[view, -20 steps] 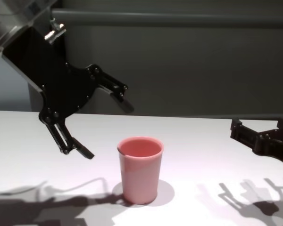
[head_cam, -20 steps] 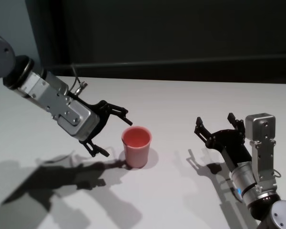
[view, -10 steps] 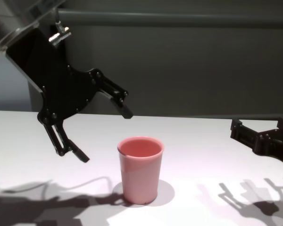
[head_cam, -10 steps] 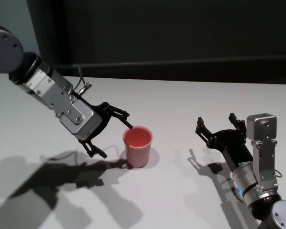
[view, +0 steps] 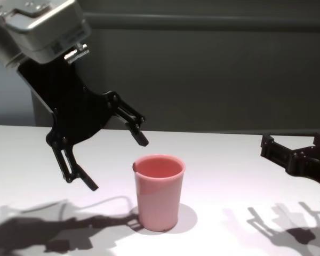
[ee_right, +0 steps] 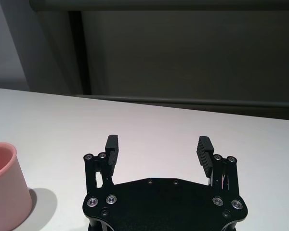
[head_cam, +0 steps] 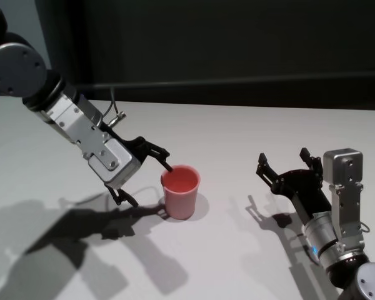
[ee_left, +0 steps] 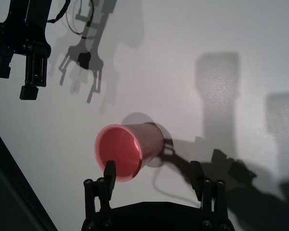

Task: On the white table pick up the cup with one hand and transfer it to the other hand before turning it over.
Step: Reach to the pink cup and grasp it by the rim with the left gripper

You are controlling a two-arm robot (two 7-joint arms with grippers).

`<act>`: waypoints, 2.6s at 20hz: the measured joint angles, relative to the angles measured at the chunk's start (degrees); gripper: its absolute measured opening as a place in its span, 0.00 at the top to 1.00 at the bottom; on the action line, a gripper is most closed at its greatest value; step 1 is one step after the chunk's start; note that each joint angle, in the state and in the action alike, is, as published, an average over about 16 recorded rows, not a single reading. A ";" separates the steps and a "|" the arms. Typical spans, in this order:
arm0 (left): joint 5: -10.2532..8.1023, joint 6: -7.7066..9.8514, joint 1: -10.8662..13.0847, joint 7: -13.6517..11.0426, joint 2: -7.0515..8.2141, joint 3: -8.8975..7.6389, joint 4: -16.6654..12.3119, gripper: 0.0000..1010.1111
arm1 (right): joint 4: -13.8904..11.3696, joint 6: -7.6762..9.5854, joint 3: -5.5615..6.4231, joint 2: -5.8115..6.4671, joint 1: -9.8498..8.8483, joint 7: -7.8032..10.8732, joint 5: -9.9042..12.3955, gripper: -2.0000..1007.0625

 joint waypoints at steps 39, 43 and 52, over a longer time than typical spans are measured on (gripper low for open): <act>9.60 -2.88 -2.07 9.12 -4.21 8.21 4.50 0.01 | 0.00 0.00 0.00 0.00 0.00 0.00 0.00 0.00; 10.17 -3.18 -2.30 9.58 -4.41 9.04 5.29 0.01 | 0.00 0.00 0.00 0.00 0.00 0.00 0.00 0.00; 10.63 -3.43 -2.86 10.04 -4.39 10.51 6.15 0.01 | 0.00 0.00 0.00 0.00 0.00 0.00 0.00 0.00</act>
